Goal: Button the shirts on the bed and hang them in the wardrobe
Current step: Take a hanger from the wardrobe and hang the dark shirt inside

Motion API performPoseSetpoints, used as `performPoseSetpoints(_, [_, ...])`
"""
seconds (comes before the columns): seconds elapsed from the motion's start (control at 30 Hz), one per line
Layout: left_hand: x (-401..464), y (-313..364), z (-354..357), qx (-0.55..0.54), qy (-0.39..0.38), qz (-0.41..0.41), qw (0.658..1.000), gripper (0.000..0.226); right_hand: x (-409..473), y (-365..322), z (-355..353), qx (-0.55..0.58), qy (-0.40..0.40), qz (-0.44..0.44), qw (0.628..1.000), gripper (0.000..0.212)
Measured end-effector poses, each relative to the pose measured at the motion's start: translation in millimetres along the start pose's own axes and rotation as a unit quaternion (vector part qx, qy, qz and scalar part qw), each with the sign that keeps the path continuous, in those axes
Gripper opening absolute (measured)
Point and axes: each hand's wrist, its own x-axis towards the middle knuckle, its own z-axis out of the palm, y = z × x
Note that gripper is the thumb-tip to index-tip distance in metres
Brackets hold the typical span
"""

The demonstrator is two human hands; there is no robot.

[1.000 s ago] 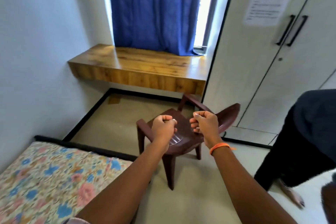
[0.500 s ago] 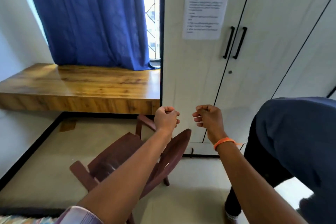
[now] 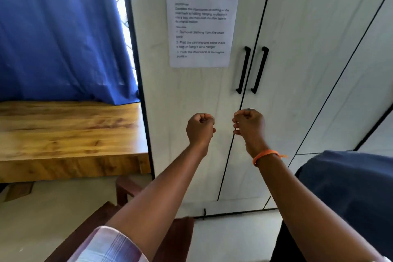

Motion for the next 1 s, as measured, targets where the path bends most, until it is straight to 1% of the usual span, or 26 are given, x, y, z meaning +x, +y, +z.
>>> performPoseSetpoints(0.1, [44, 10, 46, 0.013, -0.014, 0.023, 1.0, 0.013, 58, -6, -1, -0.021, 0.065, -0.029, 0.997, 0.011])
performPoseSetpoints(0.13, [55, 13, 62, 0.025, -0.021, 0.036, 0.999, 0.014, 77, -6, -2, -0.026, 0.08, -0.033, 0.996, 0.015])
performPoseSetpoints(0.23, [79, 23, 102, 0.06, -0.041, 0.076, 0.994, 0.017, 120, -8, -5, -0.047, 0.092, -0.053, 0.993, 0.035])
performPoseSetpoints(0.3, [92, 29, 123, 0.075, -0.055, 0.098, 0.991, 0.025, 140, -9, -6, -0.062, 0.095, -0.09, 0.989, 0.044])
performPoseSetpoints(0.37, [103, 38, 146, 0.085, -0.068, 0.111, 0.988, 0.037, 161, -9, -8, -0.071, 0.087, -0.112, 0.987, 0.048])
performPoseSetpoints(0.43, [113, 46, 165, 0.098, -0.073, 0.121, 0.985, 0.042, 176, -10, -9, -0.074, 0.07, -0.118, 0.988, 0.047])
performPoseSetpoints(0.5, [123, 49, 181, 0.109, -0.062, 0.125, 0.984, 0.038, 189, -10, -12, -0.077, 0.05, -0.122, 0.988, 0.041])
performPoseSetpoints(0.6, [137, 47, 186, 0.126, -0.03, 0.131, 0.983, 0.024, 202, -8, -19, -0.057, 0.044, -0.134, 0.988, 0.02])
performPoseSetpoints(0.67, [139, 44, 184, 0.144, -0.024, 0.138, 0.98, 0.023, 210, -8, -27, -0.033, 0.045, -0.12, 0.991, 0.006])
performPoseSetpoints(0.7, [138, 43, 183, 0.147, -0.018, 0.14, 0.979, 0.024, 213, -7, -31, -0.029, 0.04, -0.11, 0.993, 0.003])
performPoseSetpoints(0.77, [129, 43, 184, 0.15, -0.006, 0.152, 0.977, 0.028, 217, -5, -36, -0.02, 0.022, -0.095, 0.995, 0.005])
performPoseSetpoints(0.87, [112, 39, 181, 0.161, 0.015, 0.18, 0.97, 0.028, 218, -7, -37, -0.008, 0.005, -0.095, 0.995, 0.013])
performPoseSetpoints(1.0, [64, 34, 168, 0.159, 0.024, 0.197, 0.967, 0.027, 221, -8, -40, -0.004, -0.009, -0.071, 0.997, 0.021])
